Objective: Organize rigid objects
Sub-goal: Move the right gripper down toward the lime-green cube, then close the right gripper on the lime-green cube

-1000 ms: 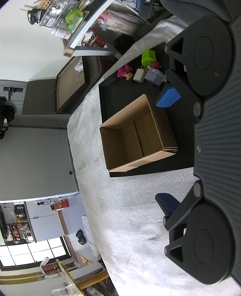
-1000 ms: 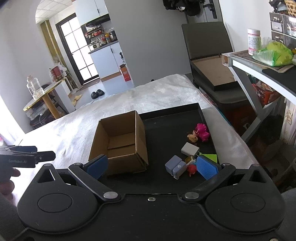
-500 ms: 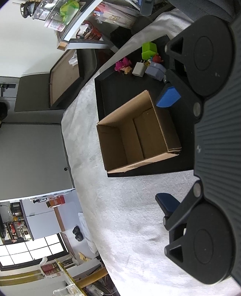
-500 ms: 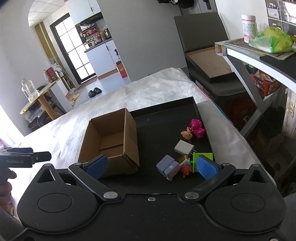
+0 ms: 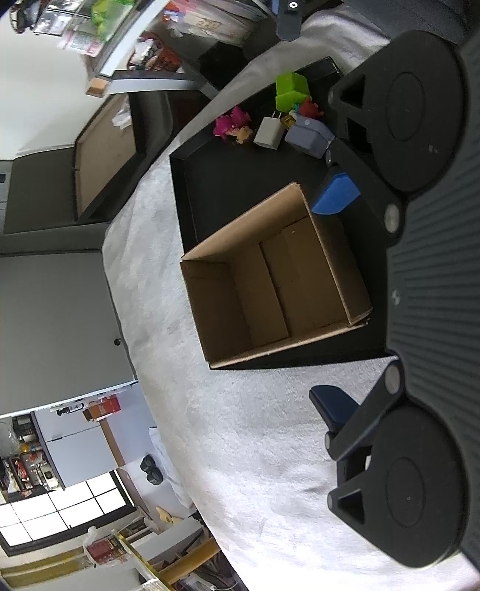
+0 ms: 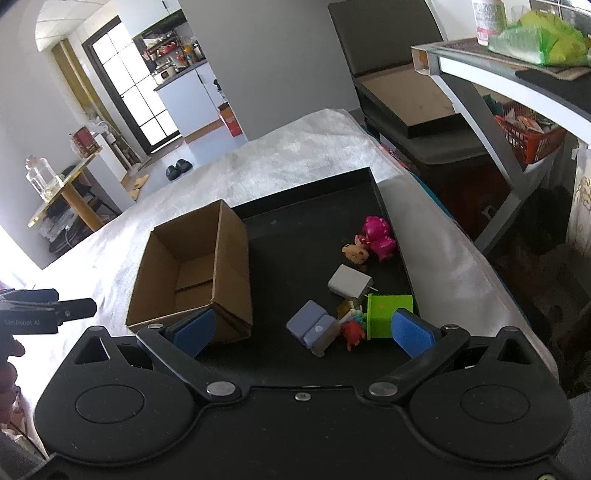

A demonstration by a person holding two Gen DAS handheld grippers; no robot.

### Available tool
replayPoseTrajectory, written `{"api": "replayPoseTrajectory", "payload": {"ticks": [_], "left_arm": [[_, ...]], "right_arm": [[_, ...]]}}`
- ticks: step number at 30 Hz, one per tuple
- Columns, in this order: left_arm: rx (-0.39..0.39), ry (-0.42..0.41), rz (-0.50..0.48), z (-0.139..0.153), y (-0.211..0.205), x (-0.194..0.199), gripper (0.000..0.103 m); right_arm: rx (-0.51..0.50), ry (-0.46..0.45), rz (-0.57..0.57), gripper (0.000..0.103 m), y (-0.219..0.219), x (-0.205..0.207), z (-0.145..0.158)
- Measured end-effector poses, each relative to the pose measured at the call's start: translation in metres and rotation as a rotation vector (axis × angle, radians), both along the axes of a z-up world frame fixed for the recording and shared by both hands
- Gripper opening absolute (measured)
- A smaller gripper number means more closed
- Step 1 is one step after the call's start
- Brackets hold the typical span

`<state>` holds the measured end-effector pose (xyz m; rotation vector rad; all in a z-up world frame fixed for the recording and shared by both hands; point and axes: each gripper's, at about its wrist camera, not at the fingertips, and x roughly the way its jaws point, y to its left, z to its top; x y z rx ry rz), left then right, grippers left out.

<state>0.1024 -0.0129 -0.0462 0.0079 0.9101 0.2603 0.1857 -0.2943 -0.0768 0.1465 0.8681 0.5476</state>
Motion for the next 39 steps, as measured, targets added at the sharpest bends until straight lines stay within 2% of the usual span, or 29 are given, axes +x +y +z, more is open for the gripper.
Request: {"api": "replayPoseTrajectory", "payload": {"ticks": [15,25,31,34,39], "left_arm": [[0.086,0.118,-0.037,-0.038,-0.022,0.055,0.097],[0.110,0.180,0.008,-0.061,-0.012,0.076,0.096],[0.116,0.198,0.037,-0.072,-0.002,0.081,0.096],[0.118,0.202,0.062,-0.078,0.004,0.083,0.096],[0.123,0.192,0.089,-0.082,0.014,0.083,0.093]], "right_arm": [[-0.053,0.085,-0.041,0.098,-0.003,0.042,-0.033],[-0.090,0.137,-0.082,0.092,0.000,0.064,-0.058],[-0.121,0.174,-0.121,0.087,0.004,0.072,-0.074],[-0.138,0.189,-0.138,0.078,0.007,0.074,-0.081],[-0.191,0.183,-0.169,0.071,0.012,0.077,-0.091]]}}
